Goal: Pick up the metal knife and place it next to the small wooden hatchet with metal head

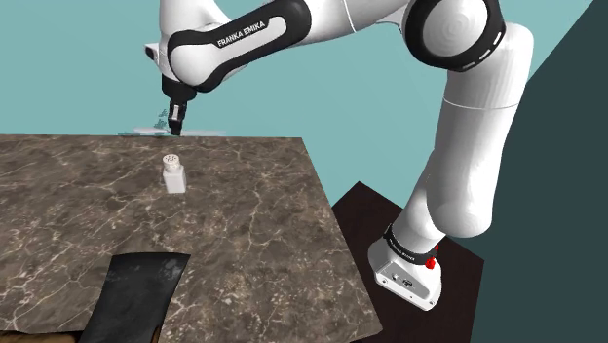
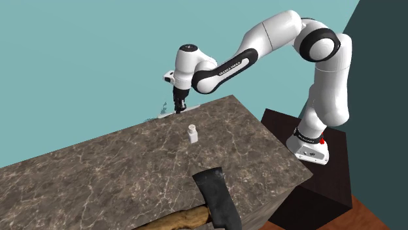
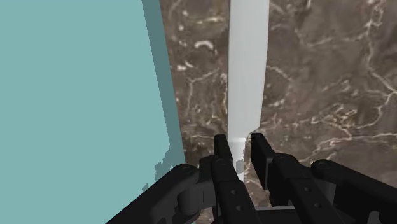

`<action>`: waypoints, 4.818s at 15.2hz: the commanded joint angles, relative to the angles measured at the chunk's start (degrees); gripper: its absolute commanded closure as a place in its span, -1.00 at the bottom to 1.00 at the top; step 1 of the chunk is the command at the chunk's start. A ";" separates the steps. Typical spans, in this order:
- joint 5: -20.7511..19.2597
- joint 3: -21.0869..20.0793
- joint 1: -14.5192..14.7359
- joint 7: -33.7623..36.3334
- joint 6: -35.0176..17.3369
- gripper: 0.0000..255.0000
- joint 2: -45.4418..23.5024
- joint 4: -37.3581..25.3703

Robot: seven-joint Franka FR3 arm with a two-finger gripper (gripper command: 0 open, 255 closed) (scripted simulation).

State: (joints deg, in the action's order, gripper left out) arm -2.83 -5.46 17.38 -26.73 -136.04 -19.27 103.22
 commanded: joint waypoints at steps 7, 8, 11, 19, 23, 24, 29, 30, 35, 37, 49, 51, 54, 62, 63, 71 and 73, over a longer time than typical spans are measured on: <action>0.41 -0.16 -0.11 -0.31 5.25 1.00 2.34 -2.89; 0.46 -0.17 -0.12 -0.34 5.93 1.00 2.59 -3.33; 0.58 -0.22 -0.14 -0.43 8.01 1.00 3.26 -4.74; -1.06 -2.01 3.68 6.07 8.63 1.00 7.33 -1.15; -2.52 -3.66 6.75 11.60 8.22 1.00 9.28 1.45; -2.90 -4.09 7.52 13.01 8.20 1.00 9.64 1.93; -4.45 -5.75 10.40 18.43 7.63 1.00 10.34 3.58; -4.57 -5.73 10.41 18.54 6.92 1.00 10.11 4.07; -5.23 -5.59 10.47 19.17 3.42 1.00 8.80 6.31; -5.54 -5.51 10.51 19.45 2.04 1.00 8.20 7.11; -7.82 -4.82 10.91 21.44 -5.98 1.00 3.74 10.85; -8.09 -4.71 10.98 21.67 -6.78 1.00 3.21 11.13; -8.09 -4.71 10.98 21.67 -6.78 1.00 3.21 11.13; -8.09 -4.71 10.98 21.67 -6.78 -1.00 3.21 11.13; -8.09 -4.71 10.98 21.67 -6.78 -1.00 3.21 11.13; -5.98 -5.54 10.60 20.28 -1.41 -1.00 8.72 11.13; -5.98 -5.54 10.60 20.28 -1.41 -1.00 8.72 11.13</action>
State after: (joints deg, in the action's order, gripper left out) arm -8.82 -11.00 27.97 -6.45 -137.48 -10.59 114.31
